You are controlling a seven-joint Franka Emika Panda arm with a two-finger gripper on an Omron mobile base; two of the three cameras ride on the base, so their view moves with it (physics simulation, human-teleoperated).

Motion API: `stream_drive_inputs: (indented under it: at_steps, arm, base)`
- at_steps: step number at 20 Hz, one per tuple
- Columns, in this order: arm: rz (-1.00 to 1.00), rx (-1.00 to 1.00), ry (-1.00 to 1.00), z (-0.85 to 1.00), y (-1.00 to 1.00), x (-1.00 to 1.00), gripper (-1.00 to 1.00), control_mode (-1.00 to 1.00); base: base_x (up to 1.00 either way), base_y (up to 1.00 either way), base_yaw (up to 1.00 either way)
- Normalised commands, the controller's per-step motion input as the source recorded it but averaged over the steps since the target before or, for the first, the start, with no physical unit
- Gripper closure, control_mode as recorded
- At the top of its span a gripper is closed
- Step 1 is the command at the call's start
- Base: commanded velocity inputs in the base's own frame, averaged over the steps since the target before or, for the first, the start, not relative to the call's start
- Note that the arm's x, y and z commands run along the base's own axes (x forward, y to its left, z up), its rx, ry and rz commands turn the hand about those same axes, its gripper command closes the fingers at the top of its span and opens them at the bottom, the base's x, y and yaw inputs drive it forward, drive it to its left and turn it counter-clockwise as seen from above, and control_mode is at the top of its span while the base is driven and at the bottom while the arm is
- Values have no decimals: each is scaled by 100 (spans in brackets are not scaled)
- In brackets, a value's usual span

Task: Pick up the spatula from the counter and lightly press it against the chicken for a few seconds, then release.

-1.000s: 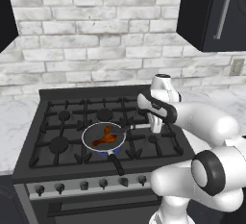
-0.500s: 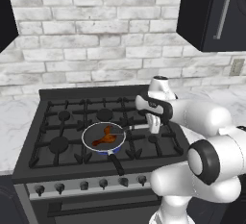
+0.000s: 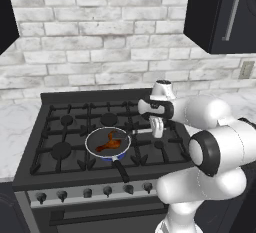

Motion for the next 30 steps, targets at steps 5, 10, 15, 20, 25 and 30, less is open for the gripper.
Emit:
stream_drive_inputs:
  at_steps: [5,10,15,20,25,30]
  arm:
    - [1,-1,1,-17,16,30,100,-100]
    - [1,-2,1,-18,17,27,100,-100]
    - [1,-2,0,-15,6,16,100,-100]
    - [1,-2,0,-12,4,4,100,-100]
    - [1,-3,0,-11,6,0,100,-100]
    - [2,-4,0,-15,9,0,100,-100]
  base:
    - [0,0,0]
    - [0,0,0]
    - [0,0,0]
    - [0,0,0]
    - [0,0,0]
    - [0,0,0]
